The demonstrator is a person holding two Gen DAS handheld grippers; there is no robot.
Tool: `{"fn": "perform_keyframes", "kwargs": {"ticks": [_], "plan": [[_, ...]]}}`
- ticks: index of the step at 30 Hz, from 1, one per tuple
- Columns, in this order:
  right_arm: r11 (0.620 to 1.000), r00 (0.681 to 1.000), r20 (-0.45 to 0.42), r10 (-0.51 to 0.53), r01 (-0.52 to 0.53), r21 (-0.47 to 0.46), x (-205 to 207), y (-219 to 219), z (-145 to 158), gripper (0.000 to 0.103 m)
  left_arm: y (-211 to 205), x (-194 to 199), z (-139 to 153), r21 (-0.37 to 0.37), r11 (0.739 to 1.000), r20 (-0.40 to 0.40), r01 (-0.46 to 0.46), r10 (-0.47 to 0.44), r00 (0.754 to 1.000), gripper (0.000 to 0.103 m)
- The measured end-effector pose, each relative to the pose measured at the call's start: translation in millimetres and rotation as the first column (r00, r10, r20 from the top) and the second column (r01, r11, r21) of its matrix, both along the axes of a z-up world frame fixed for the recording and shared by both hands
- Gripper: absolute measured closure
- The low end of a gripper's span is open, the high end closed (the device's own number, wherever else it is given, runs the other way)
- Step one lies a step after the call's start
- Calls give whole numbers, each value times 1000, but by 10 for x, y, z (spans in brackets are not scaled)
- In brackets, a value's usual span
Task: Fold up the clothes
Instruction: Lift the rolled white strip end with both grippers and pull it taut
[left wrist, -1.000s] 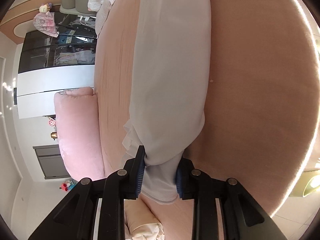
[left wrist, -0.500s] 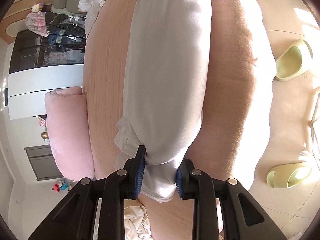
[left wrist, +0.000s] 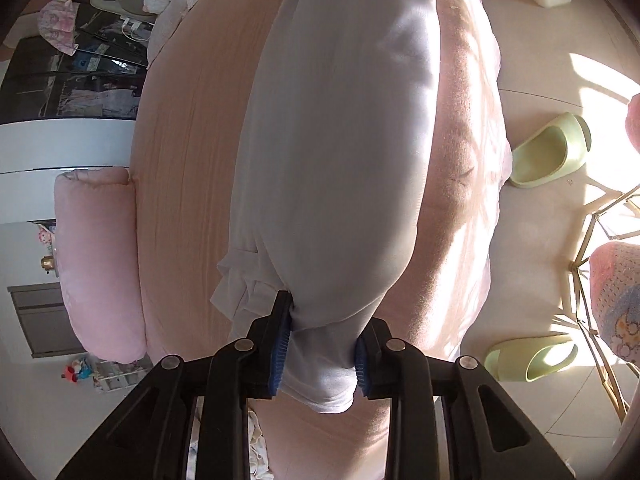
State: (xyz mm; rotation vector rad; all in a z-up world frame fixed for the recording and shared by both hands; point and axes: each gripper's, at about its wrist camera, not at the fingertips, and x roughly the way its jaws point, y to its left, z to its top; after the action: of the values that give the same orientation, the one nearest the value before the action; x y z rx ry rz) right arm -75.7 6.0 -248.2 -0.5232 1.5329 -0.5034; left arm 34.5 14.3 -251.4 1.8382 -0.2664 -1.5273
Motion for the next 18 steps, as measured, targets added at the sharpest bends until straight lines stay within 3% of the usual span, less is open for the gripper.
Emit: {"fn": "perform_keyframes", "kwargs": {"ticks": [3, 7, 14, 18], "plan": [[994, 997, 37, -62, 59, 91, -6, -134, 86, 70, -233, 72, 148, 73, 990, -96, -118, 125, 987, 77], [971, 985, 61, -161, 147, 187, 22, -303, 180, 70, -499, 185, 311, 178, 952, -204, -248, 282, 937, 77], [931, 955, 103, -279, 243, 274, 3, -455, 283, 70, -708, 359, 425, 287, 897, -302, -335, 417, 857, 77], [899, 932, 121, -343, 287, 331, -17, -528, 325, 70, -788, 424, 448, 327, 874, -327, -360, 462, 824, 76]]}}
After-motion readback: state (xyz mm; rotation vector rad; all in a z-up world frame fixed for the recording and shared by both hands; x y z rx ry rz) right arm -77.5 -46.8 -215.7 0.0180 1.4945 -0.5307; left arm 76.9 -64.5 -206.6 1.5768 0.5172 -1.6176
